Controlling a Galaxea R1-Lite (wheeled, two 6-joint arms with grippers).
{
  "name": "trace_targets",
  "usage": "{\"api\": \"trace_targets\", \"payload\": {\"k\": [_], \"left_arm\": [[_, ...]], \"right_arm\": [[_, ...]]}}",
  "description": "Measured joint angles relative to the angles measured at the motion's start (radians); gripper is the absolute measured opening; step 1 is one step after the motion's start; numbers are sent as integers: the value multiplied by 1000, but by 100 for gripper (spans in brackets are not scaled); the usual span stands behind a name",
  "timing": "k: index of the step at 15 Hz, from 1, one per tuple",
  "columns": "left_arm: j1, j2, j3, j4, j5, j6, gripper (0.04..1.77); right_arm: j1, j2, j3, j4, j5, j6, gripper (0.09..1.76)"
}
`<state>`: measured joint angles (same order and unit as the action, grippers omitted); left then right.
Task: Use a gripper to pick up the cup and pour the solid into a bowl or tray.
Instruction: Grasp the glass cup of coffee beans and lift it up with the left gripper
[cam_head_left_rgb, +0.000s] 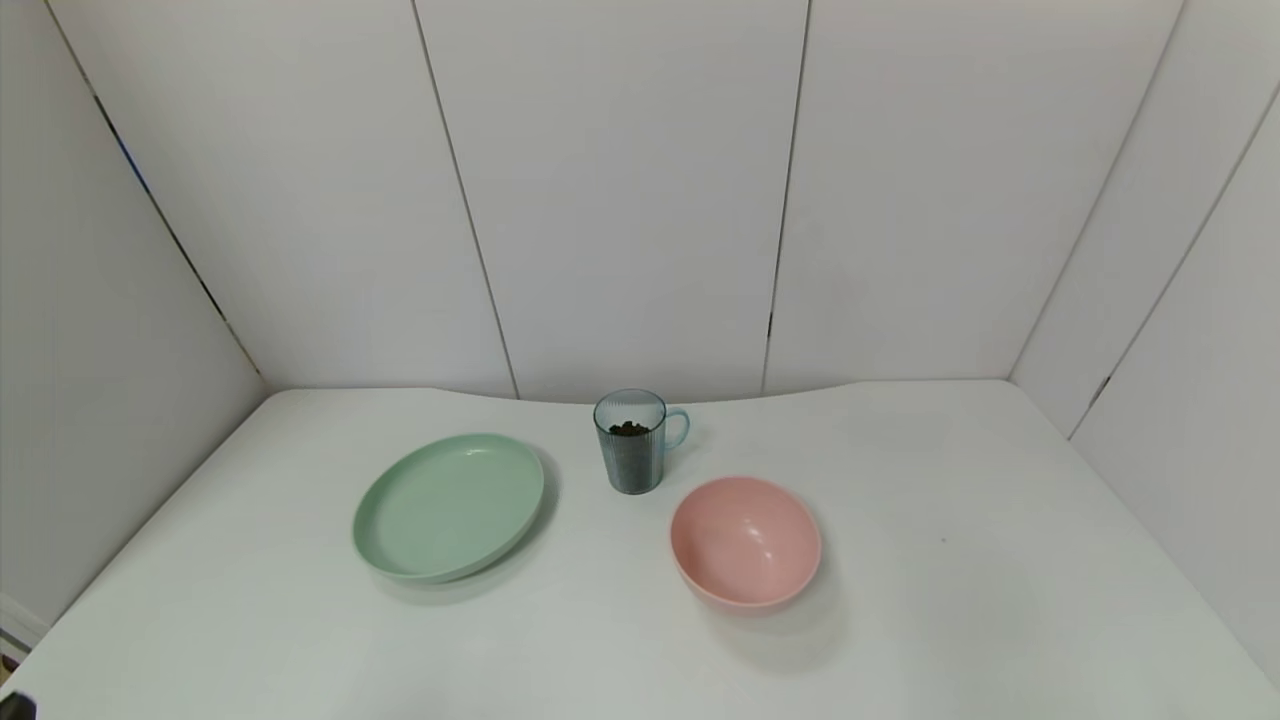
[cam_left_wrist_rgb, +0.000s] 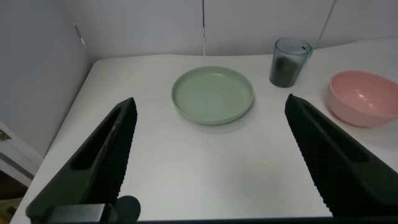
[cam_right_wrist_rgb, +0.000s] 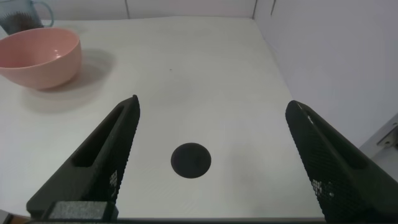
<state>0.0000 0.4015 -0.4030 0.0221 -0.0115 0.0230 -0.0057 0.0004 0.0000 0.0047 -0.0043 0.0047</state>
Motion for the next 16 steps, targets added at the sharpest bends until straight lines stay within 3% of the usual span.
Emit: {"api": "trace_targets", "payload": {"k": [2, 5, 7, 11, 16], "left_arm": [[0, 162, -93, -1, -38, 2, 172], [0, 409, -196, -16, -168, 42, 172], [-4, 575, -229, -85, -227, 82, 172], [-72, 852, -249, -261, -268, 110, 172], [-210, 1160, -277, -474, -260, 118, 172]], "right_arm": [[0, 0, 0, 0, 0, 0, 171], [0, 0, 0, 0, 0, 0, 171], [0, 0, 0, 0, 0, 0, 171], [0, 0, 0, 0, 0, 0, 171], [0, 0, 0, 0, 0, 0, 171]]}}
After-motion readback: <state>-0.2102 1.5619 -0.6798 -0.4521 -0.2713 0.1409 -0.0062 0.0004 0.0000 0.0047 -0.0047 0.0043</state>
